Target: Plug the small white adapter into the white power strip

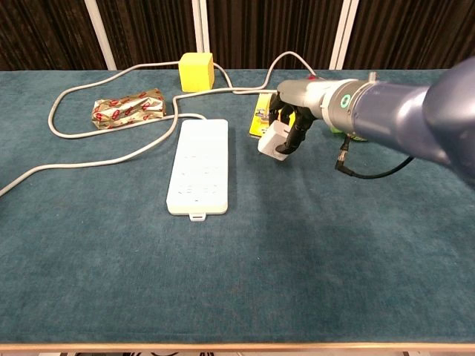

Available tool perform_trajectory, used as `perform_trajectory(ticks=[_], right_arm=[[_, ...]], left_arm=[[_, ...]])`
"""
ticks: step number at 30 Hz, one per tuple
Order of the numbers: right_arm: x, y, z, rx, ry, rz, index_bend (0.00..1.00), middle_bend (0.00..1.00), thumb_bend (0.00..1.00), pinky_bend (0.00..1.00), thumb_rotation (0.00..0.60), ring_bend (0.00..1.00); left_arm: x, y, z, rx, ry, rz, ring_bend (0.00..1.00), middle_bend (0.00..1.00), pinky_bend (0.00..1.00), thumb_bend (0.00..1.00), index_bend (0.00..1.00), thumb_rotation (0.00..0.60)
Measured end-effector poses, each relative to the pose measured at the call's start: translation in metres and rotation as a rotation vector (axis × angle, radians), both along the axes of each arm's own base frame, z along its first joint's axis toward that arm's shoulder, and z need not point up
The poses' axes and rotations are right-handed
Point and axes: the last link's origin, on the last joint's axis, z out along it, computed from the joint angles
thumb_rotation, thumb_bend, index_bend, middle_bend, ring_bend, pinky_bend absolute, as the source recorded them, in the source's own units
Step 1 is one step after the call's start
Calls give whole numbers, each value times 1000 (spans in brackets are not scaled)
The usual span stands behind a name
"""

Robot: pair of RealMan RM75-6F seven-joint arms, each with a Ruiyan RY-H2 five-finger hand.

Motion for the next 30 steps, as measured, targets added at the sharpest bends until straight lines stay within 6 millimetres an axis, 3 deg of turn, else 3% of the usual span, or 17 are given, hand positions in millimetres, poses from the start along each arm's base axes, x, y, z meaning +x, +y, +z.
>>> perform_trajectory(ticks=[12,23,30], right_arm=[[42,-8,25,94,277,61,673,599,454,305,600,561],[89,-29,25,119,438,71,695,615,461,305,600,576],[100,-32,15,107,476,114,695,619,461,305,600,579]], left_arm=[[-1,4,0,9,2,4,0,0,0,84,195,600],[3,3,-6,0,25,-9,0,0,0,84,181,600],[3,3,-5,6,26,-6,0,0,0,84,181,600]])
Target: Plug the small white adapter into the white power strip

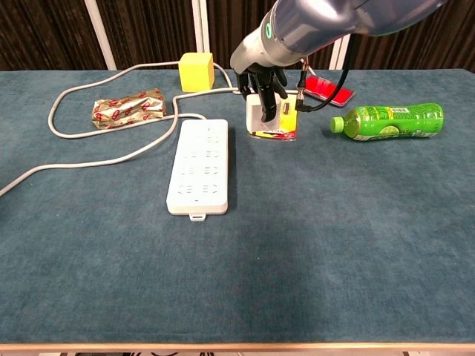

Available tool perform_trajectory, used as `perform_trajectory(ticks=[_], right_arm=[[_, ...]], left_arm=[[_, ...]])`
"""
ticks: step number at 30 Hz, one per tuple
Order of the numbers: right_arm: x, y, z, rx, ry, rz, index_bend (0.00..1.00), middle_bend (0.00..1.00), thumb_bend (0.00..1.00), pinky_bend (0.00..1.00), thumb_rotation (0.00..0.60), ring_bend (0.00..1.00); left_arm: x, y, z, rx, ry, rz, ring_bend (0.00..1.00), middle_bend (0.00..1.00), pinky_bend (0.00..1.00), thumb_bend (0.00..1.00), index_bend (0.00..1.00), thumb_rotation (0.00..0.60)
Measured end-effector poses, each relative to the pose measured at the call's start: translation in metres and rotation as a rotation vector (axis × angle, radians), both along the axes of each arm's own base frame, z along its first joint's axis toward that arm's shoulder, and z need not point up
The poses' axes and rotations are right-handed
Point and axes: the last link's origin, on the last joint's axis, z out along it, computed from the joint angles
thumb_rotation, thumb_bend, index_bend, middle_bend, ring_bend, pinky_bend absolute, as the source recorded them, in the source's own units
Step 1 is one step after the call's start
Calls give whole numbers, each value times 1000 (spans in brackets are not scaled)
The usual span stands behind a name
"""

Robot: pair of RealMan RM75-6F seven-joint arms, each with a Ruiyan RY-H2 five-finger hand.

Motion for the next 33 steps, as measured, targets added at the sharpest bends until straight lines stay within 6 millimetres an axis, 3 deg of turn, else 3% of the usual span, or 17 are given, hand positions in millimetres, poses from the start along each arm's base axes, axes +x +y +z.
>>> perform_trajectory(ticks=[23,33], right_arm=[[27,-17,-27,-14,-122,-86,734,648,467,305,600,611],[28,-12,-33,0,-144,-113,737,653,467,305,600,613]], left_arm=[[0,0,-3,-6,19,8,0,0,0,84,181,600],[0,0,-3,-8,18,10,0,0,0,84,181,600]])
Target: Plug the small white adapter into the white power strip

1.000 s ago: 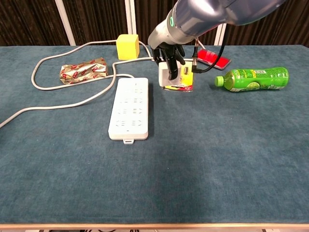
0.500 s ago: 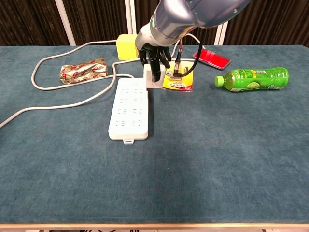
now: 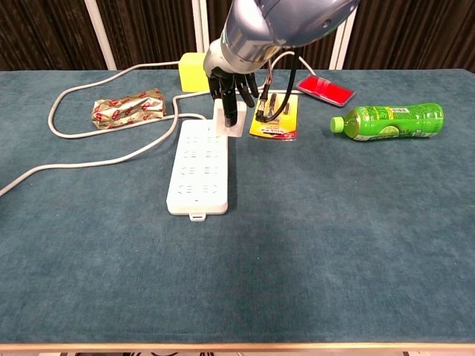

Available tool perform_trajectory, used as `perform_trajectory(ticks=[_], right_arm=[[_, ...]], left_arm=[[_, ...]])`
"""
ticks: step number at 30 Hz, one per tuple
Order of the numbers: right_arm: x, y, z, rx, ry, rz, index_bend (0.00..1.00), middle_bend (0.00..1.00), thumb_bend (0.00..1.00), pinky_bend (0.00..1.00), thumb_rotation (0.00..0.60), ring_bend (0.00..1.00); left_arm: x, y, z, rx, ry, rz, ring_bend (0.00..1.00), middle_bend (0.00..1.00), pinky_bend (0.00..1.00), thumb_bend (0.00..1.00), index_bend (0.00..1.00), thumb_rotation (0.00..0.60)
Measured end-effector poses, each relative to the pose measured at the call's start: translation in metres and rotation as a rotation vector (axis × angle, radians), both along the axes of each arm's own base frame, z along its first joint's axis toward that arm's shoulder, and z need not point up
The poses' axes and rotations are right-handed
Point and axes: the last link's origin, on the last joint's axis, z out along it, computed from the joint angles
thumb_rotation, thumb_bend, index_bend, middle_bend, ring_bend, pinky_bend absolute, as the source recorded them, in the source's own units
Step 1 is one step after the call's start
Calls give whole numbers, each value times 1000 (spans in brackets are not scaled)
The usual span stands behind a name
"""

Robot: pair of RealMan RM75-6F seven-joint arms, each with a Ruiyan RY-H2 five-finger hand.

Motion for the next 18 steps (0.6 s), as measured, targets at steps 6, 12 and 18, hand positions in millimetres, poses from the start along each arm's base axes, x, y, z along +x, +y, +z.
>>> perform_trajectory(ticks=[6,12,18], right_arm=[[1,8,-11,24,-15,-12,741,657,467,305,600,616],[5,12,-19,24,-21,-12,741,657,467,305,600,616],[8,11,-23,7,-25,-13,741,657,466,305,600,616]], left_arm=[[0,0,1,-1,-3,0,0,0,0,84,181,600],[-1,0,2,1,-9,1,0,0,0,84,181,600],[-3,1,4,1,-16,4,0,0,0,84,181,600]])
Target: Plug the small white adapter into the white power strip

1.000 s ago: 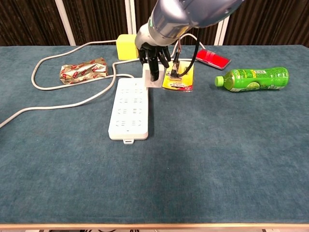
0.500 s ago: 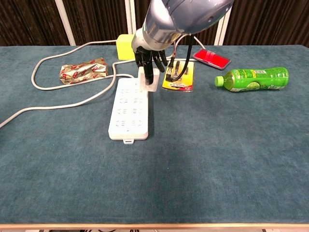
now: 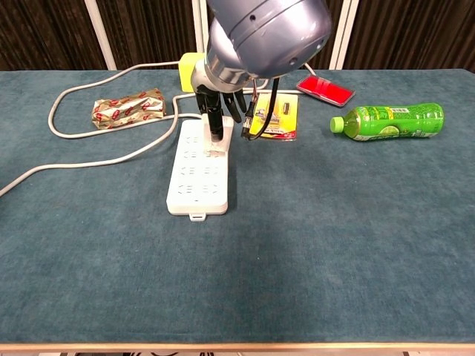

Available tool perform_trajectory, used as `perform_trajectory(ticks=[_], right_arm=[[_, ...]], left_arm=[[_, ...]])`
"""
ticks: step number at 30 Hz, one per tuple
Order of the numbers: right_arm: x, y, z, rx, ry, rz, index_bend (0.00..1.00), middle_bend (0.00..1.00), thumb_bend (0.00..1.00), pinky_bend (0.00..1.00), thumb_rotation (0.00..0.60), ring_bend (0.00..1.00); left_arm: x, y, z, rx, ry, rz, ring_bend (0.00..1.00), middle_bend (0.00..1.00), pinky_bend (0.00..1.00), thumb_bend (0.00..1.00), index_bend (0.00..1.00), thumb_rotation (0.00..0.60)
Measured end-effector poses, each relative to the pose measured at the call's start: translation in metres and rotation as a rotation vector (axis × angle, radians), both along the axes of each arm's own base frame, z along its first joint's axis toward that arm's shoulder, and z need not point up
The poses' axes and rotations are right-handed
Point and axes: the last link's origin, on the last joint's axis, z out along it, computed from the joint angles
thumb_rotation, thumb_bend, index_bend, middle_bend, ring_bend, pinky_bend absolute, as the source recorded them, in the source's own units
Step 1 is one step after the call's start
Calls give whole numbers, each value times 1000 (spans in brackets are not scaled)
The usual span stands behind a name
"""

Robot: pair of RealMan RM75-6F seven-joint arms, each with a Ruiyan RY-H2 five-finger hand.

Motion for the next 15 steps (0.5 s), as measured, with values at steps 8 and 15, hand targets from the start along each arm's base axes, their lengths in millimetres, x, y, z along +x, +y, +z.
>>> perform_trajectory(ticks=[8,15], right_arm=[[-1,0,-3,-7,16,-2,741,657,467,305,600,616],[-2,-1,-3,-6,25,-8,741,657,467,305,600,616]], left_arm=[[0,0,0,-1,-1,2,0,0,0,84,181,600],[0,0,1,4,0,2,0,0,0,84,181,600]])
